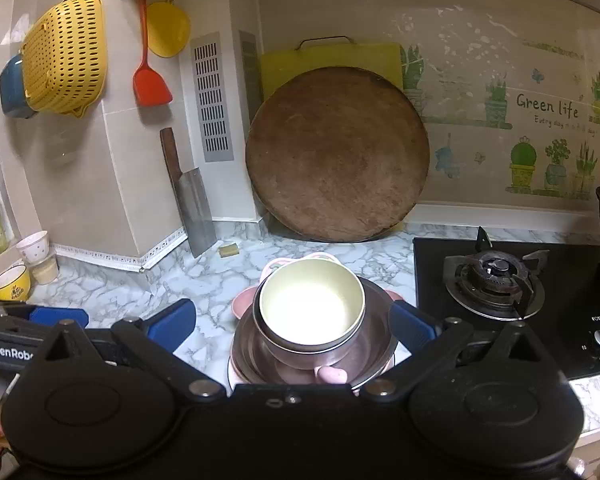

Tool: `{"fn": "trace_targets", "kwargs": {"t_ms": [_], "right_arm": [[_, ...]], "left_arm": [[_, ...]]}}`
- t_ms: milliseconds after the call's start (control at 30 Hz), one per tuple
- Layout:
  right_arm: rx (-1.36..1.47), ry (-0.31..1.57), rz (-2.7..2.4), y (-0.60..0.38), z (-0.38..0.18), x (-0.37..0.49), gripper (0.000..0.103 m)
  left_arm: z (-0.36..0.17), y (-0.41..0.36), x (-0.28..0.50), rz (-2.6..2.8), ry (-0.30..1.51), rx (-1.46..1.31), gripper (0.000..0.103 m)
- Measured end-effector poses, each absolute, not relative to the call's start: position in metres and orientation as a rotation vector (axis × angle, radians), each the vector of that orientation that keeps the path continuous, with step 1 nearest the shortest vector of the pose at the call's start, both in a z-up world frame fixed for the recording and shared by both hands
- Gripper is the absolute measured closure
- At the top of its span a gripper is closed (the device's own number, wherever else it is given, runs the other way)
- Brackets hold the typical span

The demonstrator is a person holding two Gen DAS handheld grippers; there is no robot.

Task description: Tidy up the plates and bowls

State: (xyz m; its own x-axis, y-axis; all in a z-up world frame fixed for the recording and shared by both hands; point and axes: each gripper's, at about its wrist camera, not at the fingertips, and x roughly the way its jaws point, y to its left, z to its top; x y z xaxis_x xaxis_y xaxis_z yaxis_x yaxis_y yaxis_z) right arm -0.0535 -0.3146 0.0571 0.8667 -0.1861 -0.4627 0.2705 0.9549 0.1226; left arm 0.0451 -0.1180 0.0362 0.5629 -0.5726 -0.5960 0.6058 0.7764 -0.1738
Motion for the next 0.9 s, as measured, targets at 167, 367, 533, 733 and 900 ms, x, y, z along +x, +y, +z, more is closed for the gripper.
{"fn": "trace_targets", "kwargs": {"t_ms": [167,367,533,733,900], "right_arm": [[0.199,0.468,-0.233,-0.3148,0.0562,-0.0529,0.0],[0.199,0.48,-0.225,-0.313,0.0547,-0.0512,0.0],[0.205,0.483,-0.229,-0.3132,0.0543,-0.0509,0.0],[0.214,0.49,-0.237,-0.3152,0.0519,-0.0499,0.0],[0.219,0.498,-0.244,-0.316,0.0506,-0.0499,0.0]], "left_arm": [[0.0373,-0.1176,0.0458,-0.677,0.677,0.057,0.001],[0.0367,-0.1181,0.0475,-0.67,0.683,0.056,0.001],[0.0364,-0.1205,0.047,-0.674,0.676,0.072,0.001],[0.033,-0.1231,0.047,-0.683,0.683,0.082,0.001],[0.0305,-0.125,0.048,-0.696,0.701,0.081,0.001]]}}
